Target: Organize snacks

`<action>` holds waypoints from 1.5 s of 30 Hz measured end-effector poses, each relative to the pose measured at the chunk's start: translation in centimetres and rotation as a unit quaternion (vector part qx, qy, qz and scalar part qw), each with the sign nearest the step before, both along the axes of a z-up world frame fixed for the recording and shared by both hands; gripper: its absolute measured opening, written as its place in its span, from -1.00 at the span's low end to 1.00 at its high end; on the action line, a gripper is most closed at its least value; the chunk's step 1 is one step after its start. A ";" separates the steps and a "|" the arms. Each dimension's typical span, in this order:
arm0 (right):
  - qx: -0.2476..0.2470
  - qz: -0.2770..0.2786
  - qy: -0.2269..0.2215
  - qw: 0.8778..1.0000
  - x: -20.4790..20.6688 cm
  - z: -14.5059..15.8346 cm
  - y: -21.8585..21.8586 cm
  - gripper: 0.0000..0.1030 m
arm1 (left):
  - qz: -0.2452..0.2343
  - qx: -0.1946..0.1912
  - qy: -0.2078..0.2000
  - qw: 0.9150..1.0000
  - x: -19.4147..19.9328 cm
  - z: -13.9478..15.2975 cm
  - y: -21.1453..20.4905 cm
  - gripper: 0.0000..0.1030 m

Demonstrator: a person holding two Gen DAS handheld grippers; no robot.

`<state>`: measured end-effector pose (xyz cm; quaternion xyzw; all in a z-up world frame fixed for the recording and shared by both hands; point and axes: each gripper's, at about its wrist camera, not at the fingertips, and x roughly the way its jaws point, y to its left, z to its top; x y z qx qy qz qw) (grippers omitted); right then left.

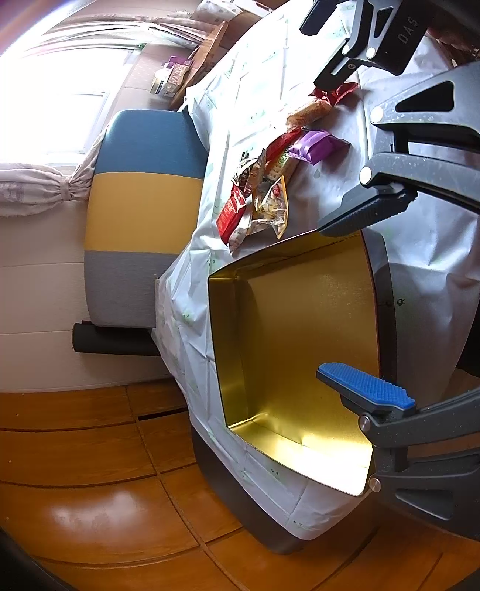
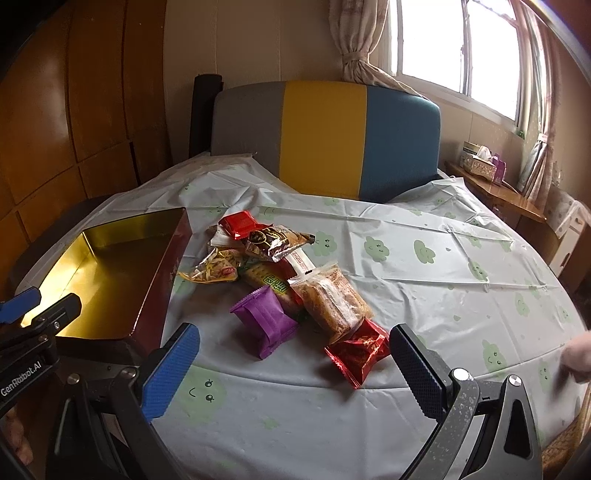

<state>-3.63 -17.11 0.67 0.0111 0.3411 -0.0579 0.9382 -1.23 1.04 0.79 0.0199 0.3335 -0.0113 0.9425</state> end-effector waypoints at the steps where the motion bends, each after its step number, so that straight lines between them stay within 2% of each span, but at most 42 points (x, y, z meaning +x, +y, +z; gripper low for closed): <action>1: 0.000 0.000 -0.002 1.000 -0.1 0.1 0.0 1.00 | 0.000 0.000 -0.002 1.000 -0.1 0.1 0.0 0.40; 12: -0.013 0.001 -0.014 1.000 -0.3 0.6 0.0 1.00 | -0.004 0.000 -0.002 1.000 -0.2 0.3 -0.1 0.40; 45: 0.008 -0.005 -0.017 1.000 1.2 0.5 -2.7 1.00 | -0.025 0.012 0.013 1.000 0.5 -0.4 -1.6 0.40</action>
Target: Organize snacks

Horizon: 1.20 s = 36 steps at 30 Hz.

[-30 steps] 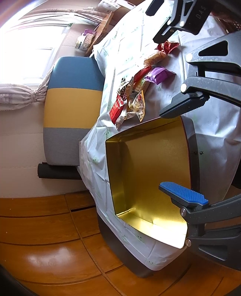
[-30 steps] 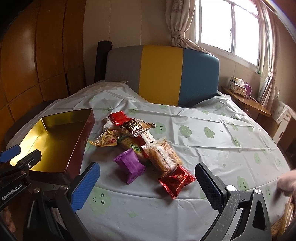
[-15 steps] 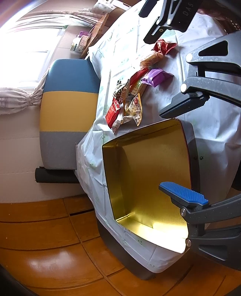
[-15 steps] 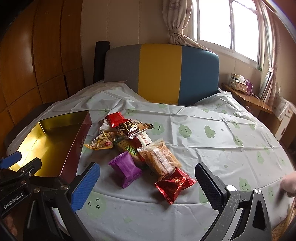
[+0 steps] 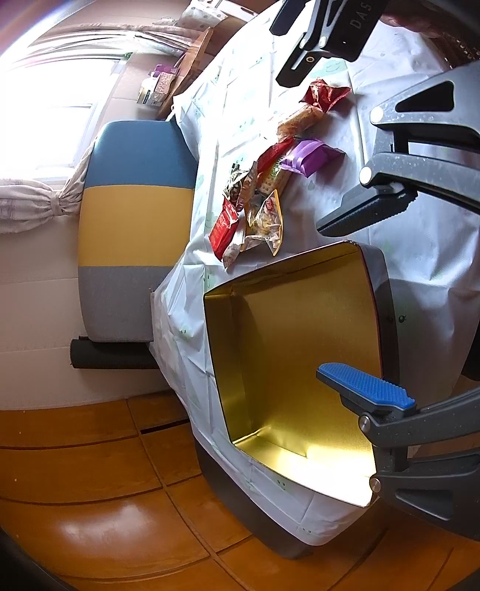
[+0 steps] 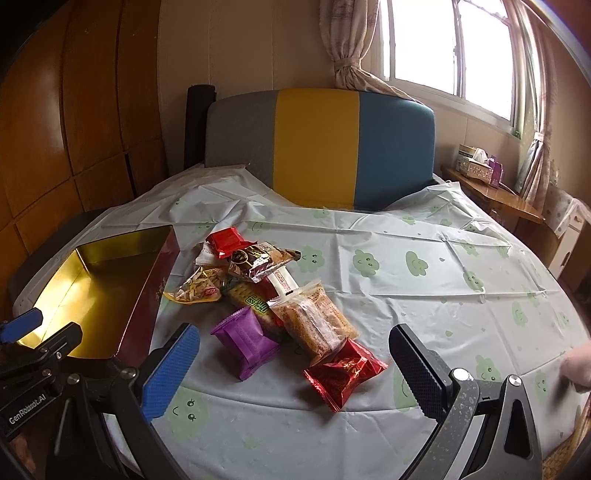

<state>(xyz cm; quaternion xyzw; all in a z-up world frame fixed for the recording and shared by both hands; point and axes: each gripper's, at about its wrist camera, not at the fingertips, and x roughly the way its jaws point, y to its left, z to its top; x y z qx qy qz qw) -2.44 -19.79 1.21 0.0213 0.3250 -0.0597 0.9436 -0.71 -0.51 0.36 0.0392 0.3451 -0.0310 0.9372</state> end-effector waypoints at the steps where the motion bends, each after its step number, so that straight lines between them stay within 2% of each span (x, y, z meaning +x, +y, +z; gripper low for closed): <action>1: 0.000 0.000 0.000 1.000 0.0 0.0 -0.1 1.00 | 0.000 0.000 0.000 1.000 0.0 0.0 0.0 0.40; 8: 0.012 0.001 0.000 1.000 0.6 0.2 -1.0 1.00 | -0.011 -0.003 0.010 1.000 0.3 -0.3 -0.5 0.40; 16: 0.034 0.042 0.021 0.998 3.5 1.2 -4.1 1.00 | -0.063 -0.052 0.049 0.995 0.7 -1.0 -1.2 0.48; 19: 0.035 0.065 0.046 0.996 5.5 1.0 -6.0 1.00 | -0.087 -0.085 0.074 0.990 1.0 -1.4 -1.7 0.54; 21: 0.039 0.067 0.074 0.994 7.2 0.3 -7.8 1.00 | -0.104 -0.105 0.108 0.983 1.4 -1.8 -2.3 0.56; 23: 0.054 0.069 0.097 0.991 8.5 -0.7 -9.4 1.00 | -0.119 -0.103 0.108 0.982 1.4 -1.8 -3.0 0.56; 25: 0.079 0.057 0.120 0.988 9.5 -2.0 -11.2 0.99 | -0.134 -0.095 0.099 0.981 1.5 -1.5 -3.6 0.55; 28: 0.125 0.019 0.156 0.980 10.2 -3.4 -13.2 0.88 | -0.165 -0.126 0.119 0.971 2.7 -1.1 -4.2 0.63; 30: 0.142 0.009 0.152 0.978 10.3 -3.3 -14.0 0.84 | -0.176 -0.131 0.130 0.967 3.8 -1.1 -4.6 0.77; 33: 0.152 0.008 0.148 0.977 10.2 -2.9 -14.3 0.84 | -0.199 -0.134 0.158 0.958 5.6 -1.6 -6.1 0.83; 35: 0.163 0.016 0.145 0.976 10.1 -2.7 -14.3 0.84 | -0.209 -0.108 0.161 0.958 6.2 -1.9 -7.2 0.94; 36: 0.166 0.017 0.142 0.976 10.1 -2.5 -14.3 0.84 | -0.215 -0.093 0.161 0.959 6.3 -2.0 -7.8 0.94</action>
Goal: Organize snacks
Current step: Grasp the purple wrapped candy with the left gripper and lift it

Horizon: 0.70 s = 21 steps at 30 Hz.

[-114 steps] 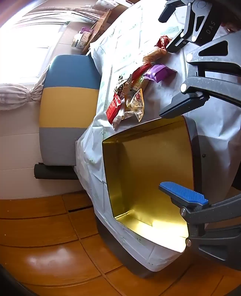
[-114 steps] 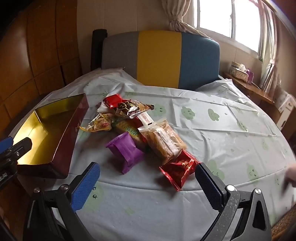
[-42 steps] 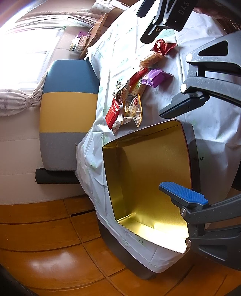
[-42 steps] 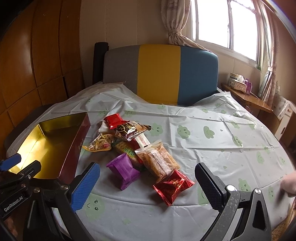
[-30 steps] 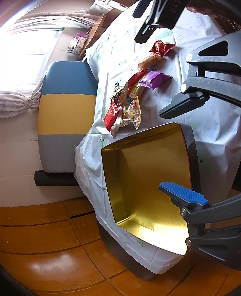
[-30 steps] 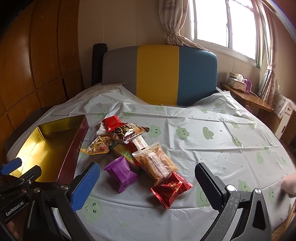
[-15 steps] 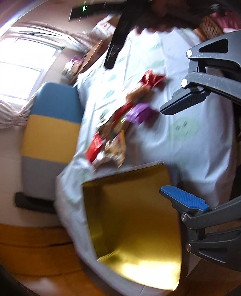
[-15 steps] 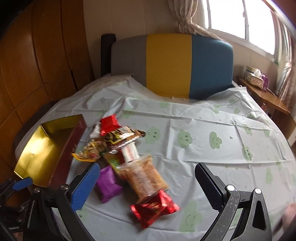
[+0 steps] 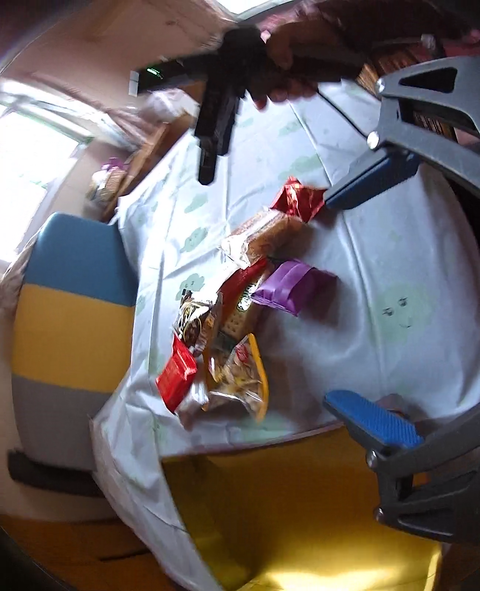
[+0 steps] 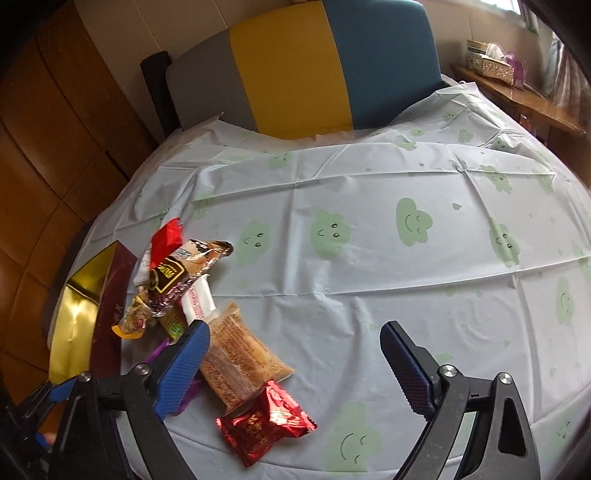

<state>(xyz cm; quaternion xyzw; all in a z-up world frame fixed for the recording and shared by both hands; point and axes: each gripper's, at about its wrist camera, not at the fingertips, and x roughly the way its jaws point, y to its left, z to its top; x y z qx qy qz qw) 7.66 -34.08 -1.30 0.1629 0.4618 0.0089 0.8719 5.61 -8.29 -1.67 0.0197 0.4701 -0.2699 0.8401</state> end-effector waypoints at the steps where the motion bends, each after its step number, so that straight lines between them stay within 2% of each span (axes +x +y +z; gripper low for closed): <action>1: 0.004 0.001 -0.003 1.000 -0.1 0.1 0.0 0.84 | -0.008 0.014 -0.002 1.000 0.2 -0.1 -0.7 0.91; 2: 0.007 0.001 -0.003 1.000 0.0 0.1 -0.1 0.84 | -0.009 0.024 -0.006 1.000 0.3 -0.2 -1.3 0.80; 3: 0.014 0.000 -0.004 1.000 -0.1 0.2 -0.2 0.84 | -0.008 0.030 -0.012 0.999 0.5 -0.3 -1.8 0.57; 5: 0.021 0.001 -0.004 1.000 -0.1 0.3 -0.3 0.84 | -0.003 0.042 -0.007 0.999 1.1 -0.8 -2.7 0.31; 9: 0.024 0.006 -0.009 1.000 -0.1 0.5 -0.1 0.84 | 0.010 0.038 0.014 0.999 2.3 -2.1 -3.7 0.17; 17: 0.029 0.011 -0.009 0.999 0.0 0.5 0.1 0.84 | 0.044 0.032 0.032 0.998 4.1 -4.0 -4.4 0.17; 19: 0.025 0.016 -0.006 1.000 0.1 0.3 0.2 0.84 | 0.041 0.035 0.042 0.998 4.4 -4.9 -4.7 0.00; 20: 0.023 0.020 -0.003 1.000 0.2 0.2 0.4 0.84 | 0.032 0.014 0.049 0.998 4.4 -5.1 -4.7 -0.18; 21: 0.021 0.024 0.000 0.999 0.3 0.1 0.5 0.84 | 0.032 0.001 0.051 0.998 4.3 -5.1 -4.7 -0.22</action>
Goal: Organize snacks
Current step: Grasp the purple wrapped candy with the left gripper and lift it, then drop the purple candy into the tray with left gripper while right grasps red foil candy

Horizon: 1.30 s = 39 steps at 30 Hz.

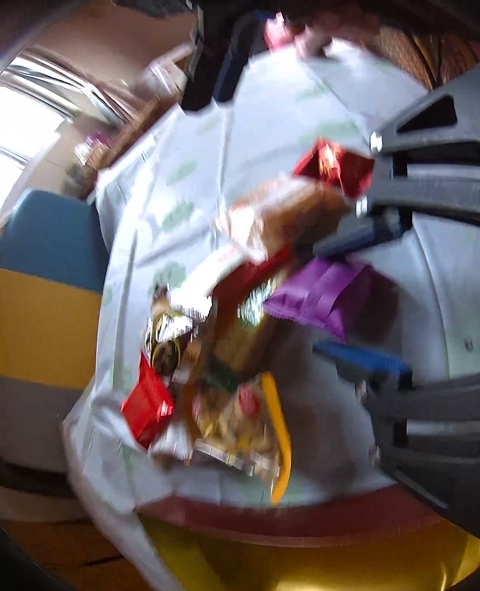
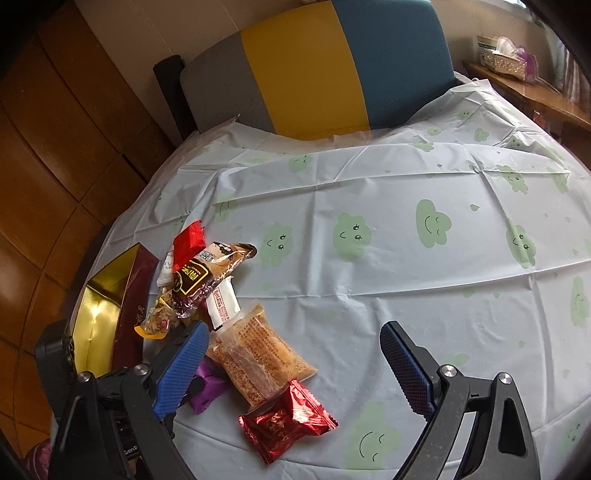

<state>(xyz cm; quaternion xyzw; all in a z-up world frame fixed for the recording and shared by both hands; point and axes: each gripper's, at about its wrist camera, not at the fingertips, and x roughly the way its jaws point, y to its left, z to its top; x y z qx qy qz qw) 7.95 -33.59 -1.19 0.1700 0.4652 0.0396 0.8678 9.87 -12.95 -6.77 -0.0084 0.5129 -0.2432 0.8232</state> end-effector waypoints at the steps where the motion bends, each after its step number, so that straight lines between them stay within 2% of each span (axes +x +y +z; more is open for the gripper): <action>1: -0.003 0.005 0.006 1.000 0.1 -0.2 0.2 0.84 | -0.001 0.000 -0.001 1.000 -0.1 0.2 0.0 -0.26; 2: -0.009 0.016 0.024 1.000 0.3 -0.8 0.5 0.83 | -0.004 -0.004 -0.004 1.000 -0.3 0.3 0.1 -0.40; 7: -0.019 0.082 0.117 0.990 0.9 -3.9 2.4 0.78 | -0.008 -0.006 -0.034 0.999 -2.0 2.2 1.6 -0.42; 9: -0.030 0.105 0.133 0.985 0.7 -4.5 3.3 0.78 | -0.011 -0.001 -0.049 0.999 -2.7 3.1 2.1 -0.41; 15: -0.048 0.137 0.161 0.976 0.1 -5.6 4.6 0.78 | -0.001 -0.021 -0.058 0.998 -3.4 5.0 4.3 -0.41; 19: -0.080 0.166 0.166 0.969 -0.6 -6.2 6.2 0.78 | 0.033 -0.028 -0.072 0.996 -2.9 6.8 7.6 -0.40; 21: -0.103 0.177 0.170 0.964 -0.8 -6.7 6.9 0.76 | 0.066 -0.025 -0.084 0.994 -2.2 7.8 10.3 -0.40; 22: -0.116 0.179 0.174 0.961 -0.8 -6.9 7.4 0.64 | 0.078 -0.022 -0.089 0.993 -2.0 8.1 11.2 -0.40; 23: -0.135 0.180 0.179 0.958 -0.9 -7.3 7.6 0.42 | 0.093 -0.018 -0.093 0.991 -1.4 8.3 12.4 -0.40; 28: -0.170 0.186 0.169 0.953 -1.7 -8.0 8.9 0.38 | 0.165 -0.002 -0.087 0.982 2.4 8.0 17.4 -0.39; 34: -0.158 0.180 0.176 0.955 -1.7 -8.4 8.9 0.41 | 0.194 0.010 -0.064 0.979 6.3 5.9 19.5 -0.39; 39: -0.157 0.181 0.177 0.955 -0.9 -8.4 7.9 0.45 | 0.196 0.014 -0.051 0.979 9.0 4.6 18.7 -0.36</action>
